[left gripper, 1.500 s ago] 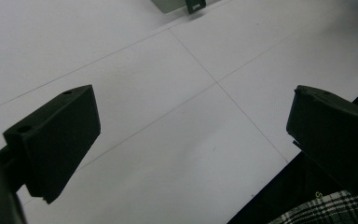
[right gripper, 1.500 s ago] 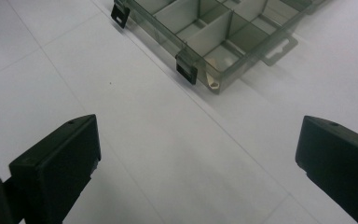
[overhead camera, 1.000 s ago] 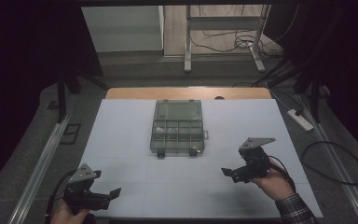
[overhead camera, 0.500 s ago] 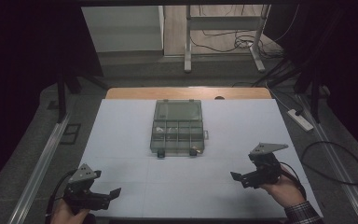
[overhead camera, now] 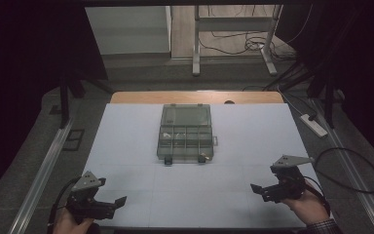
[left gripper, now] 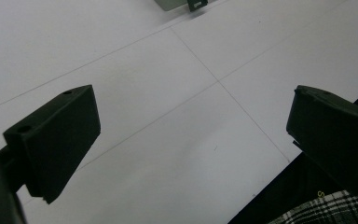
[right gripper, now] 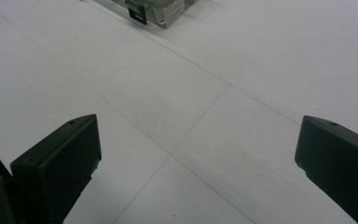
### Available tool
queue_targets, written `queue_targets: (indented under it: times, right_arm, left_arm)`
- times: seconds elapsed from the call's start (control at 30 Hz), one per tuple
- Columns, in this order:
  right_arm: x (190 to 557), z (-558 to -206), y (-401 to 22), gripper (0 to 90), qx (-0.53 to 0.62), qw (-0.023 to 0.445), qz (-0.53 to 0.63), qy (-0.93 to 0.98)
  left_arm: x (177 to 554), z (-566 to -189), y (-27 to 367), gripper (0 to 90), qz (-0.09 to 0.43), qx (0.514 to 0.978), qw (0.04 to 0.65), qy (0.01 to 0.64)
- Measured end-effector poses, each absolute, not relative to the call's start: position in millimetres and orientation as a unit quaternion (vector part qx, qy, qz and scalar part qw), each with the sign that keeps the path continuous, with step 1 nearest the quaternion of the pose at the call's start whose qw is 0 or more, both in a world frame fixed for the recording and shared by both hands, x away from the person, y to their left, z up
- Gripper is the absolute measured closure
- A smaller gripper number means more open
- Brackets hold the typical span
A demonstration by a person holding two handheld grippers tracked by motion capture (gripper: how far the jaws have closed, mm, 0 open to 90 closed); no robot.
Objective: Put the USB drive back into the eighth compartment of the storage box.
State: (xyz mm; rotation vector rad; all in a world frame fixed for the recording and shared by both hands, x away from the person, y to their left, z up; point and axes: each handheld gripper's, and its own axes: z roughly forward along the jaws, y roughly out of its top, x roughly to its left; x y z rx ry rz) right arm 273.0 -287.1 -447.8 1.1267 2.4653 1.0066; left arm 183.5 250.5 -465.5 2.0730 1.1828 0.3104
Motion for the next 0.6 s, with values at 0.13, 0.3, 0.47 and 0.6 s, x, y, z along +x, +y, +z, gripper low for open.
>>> queue_targets:
  times: [0.13,0.3,0.47,0.6]
  right_arm:
    - [269.6,-448.1,-295.6,0.3,0.398,0.131,0.342,0.841]
    - [262.4,-448.6,-304.5,0.0,0.415,0.139,0.338,0.833]
    - [253.2,-448.1,-309.6,0.0,0.425,0.153,0.33,0.829]
    - [246.8,-450.0,-313.0,0.0,0.431,0.16,0.317,0.83]
  left_arm:
    - [183.6,-465.5,250.6,2.8,0.12,0.804,0.359,0.459]
    - [183.6,-465.5,250.7,2.8,0.12,0.804,0.359,0.459]
    - [183.5,-465.5,250.9,2.8,0.12,0.805,0.357,0.458]
    - [183.4,-465.6,251.3,2.8,0.12,0.804,0.358,0.459]
